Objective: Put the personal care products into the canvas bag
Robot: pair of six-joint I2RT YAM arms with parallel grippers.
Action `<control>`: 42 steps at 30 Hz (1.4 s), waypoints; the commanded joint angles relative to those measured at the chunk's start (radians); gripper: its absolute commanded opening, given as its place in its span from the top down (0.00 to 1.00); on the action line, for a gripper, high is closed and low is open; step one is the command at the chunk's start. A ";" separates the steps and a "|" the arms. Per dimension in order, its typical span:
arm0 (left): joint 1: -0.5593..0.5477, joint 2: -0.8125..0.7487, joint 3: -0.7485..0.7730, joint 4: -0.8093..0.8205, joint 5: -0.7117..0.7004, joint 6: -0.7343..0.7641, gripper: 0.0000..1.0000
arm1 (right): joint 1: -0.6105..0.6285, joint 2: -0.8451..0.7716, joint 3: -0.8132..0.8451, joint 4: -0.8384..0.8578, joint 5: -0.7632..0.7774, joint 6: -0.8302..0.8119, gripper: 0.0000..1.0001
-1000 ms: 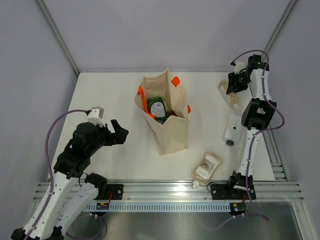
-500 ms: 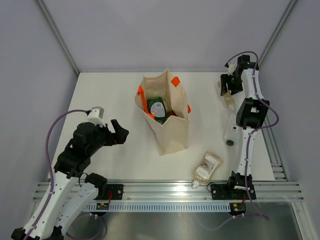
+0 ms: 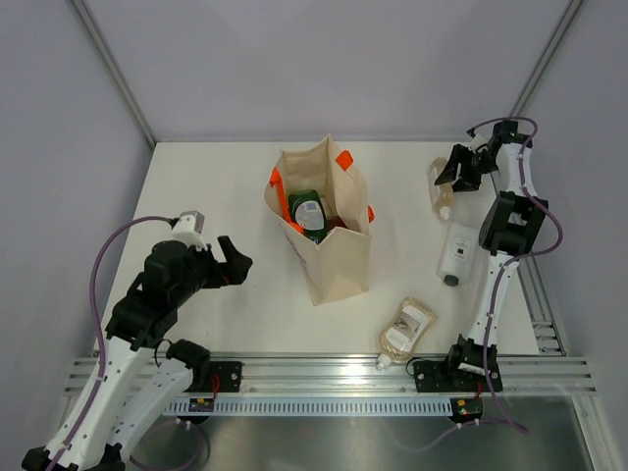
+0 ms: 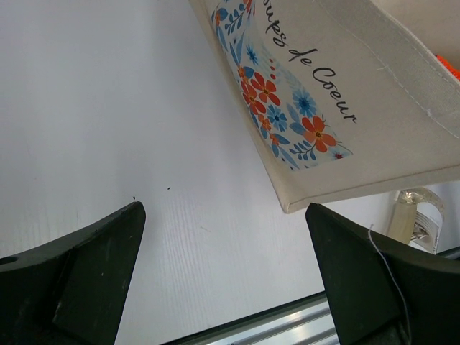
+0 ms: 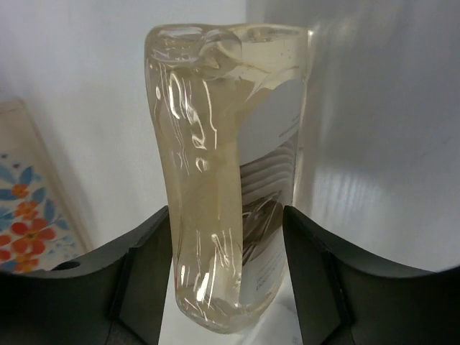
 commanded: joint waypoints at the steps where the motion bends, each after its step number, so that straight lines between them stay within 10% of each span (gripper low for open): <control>1: 0.003 -0.010 0.043 0.016 0.016 0.005 0.01 | -0.005 0.012 -0.147 -0.025 -0.222 0.106 0.61; 19: 0.003 0.016 0.051 0.036 0.036 -0.006 0.01 | -0.108 -0.129 -0.462 0.264 -0.376 0.304 0.51; 30: 0.003 -0.007 0.050 0.004 0.017 -0.020 0.01 | 0.013 -0.207 -0.479 0.396 -0.171 0.431 0.46; 42: 0.003 0.003 0.068 -0.016 0.008 0.000 0.01 | 0.215 -0.170 -0.150 0.197 0.299 0.083 0.52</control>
